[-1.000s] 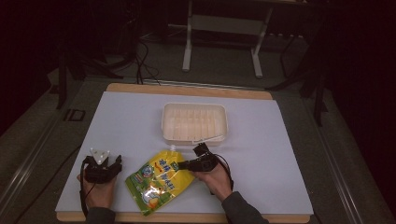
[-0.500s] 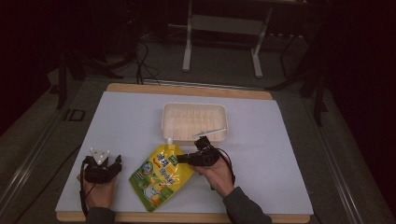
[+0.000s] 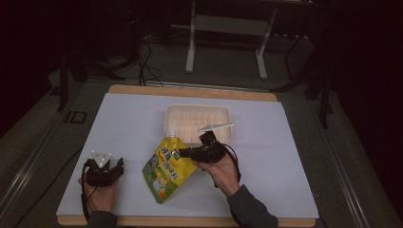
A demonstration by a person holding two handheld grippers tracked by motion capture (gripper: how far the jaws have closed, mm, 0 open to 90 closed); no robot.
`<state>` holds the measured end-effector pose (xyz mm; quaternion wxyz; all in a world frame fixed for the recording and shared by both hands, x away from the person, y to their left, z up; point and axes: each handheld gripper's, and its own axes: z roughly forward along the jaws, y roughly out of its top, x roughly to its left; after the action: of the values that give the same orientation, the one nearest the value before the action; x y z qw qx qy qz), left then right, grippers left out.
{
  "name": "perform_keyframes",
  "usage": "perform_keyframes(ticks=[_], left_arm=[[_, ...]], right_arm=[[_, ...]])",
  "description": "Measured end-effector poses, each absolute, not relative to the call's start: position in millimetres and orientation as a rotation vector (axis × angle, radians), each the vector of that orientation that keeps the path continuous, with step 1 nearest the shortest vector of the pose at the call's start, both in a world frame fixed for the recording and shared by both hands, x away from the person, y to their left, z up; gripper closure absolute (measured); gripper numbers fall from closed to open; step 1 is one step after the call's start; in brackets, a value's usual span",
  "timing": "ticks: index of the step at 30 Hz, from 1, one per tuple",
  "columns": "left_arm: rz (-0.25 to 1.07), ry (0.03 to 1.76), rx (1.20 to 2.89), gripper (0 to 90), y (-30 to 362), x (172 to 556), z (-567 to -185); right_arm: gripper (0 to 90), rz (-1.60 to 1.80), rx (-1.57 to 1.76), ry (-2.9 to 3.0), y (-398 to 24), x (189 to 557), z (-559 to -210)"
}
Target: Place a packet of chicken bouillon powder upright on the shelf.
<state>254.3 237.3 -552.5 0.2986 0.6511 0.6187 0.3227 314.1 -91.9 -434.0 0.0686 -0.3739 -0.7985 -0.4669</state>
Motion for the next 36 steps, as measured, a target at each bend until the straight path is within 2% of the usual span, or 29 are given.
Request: perform_keyframes(ticks=[8, 36], left_arm=[[0.857, 1.643, 1.727, 46.5, 237.7, 253.9, -552.3], [0.861, 1.646, 1.714, 46.3, 238.1, 253.5, -552.3]], right_arm=[[90.0, -1.474, -1.128, -2.373, -91.4, 314.4, -416.4], [90.0, -1.576, -1.14, -2.355, -93.1, 316.7, -390.5]])
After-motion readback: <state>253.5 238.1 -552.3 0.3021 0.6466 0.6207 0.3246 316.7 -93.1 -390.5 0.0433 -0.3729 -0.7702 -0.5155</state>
